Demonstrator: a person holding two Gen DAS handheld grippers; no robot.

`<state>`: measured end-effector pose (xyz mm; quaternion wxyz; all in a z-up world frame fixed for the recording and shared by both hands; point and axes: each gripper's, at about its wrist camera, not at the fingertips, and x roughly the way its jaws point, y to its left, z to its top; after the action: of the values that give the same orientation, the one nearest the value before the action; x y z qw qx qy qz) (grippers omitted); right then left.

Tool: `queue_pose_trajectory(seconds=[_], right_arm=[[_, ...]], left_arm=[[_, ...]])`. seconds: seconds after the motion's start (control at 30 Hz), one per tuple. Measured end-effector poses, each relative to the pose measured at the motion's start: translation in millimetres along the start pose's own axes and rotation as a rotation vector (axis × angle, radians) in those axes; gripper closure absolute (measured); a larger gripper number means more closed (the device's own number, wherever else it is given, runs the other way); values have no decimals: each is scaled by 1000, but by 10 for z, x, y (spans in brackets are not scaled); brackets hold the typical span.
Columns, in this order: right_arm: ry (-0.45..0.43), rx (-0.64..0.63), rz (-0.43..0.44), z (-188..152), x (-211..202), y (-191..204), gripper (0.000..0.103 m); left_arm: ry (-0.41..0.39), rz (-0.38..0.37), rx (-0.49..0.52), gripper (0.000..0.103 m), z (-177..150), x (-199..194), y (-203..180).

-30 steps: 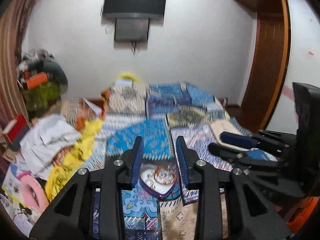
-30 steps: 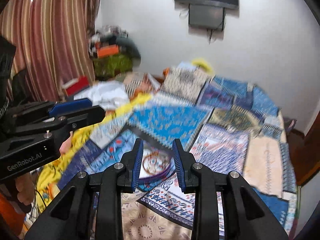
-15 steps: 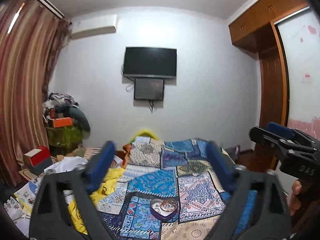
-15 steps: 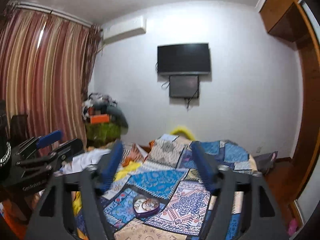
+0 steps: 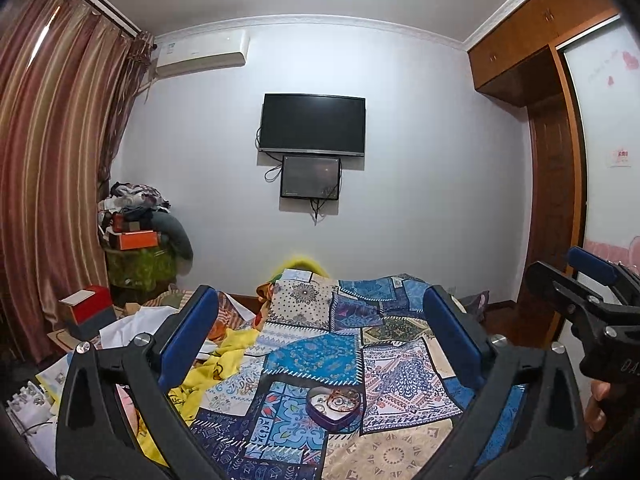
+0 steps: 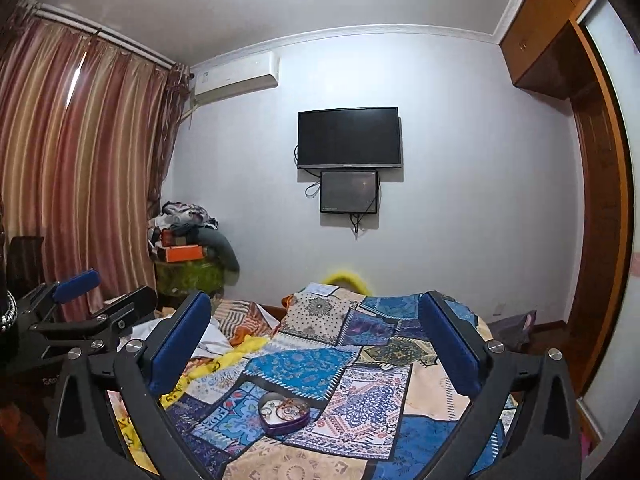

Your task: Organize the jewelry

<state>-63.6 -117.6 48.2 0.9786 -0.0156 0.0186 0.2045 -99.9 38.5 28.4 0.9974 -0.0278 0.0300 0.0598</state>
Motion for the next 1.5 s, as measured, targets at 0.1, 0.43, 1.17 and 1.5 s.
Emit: queue_pose_trajectory(seconds=[0.1,0.43,1.17,1.5], right_arm=[[5,6,3,-25,-29,-21,0],[12,6,4,-72,-100,-48,0],[36,17,1,-58,-89,-76,0],[42,17,-6,-67,-82,-88,0]], left_arm=[[1,2,-1,1,-3,8,1],[12,10,-12,0,-38,84,26],[24,3,-12,0,-60,122,-1],[32,-10,-18,0,-60,127,36]])
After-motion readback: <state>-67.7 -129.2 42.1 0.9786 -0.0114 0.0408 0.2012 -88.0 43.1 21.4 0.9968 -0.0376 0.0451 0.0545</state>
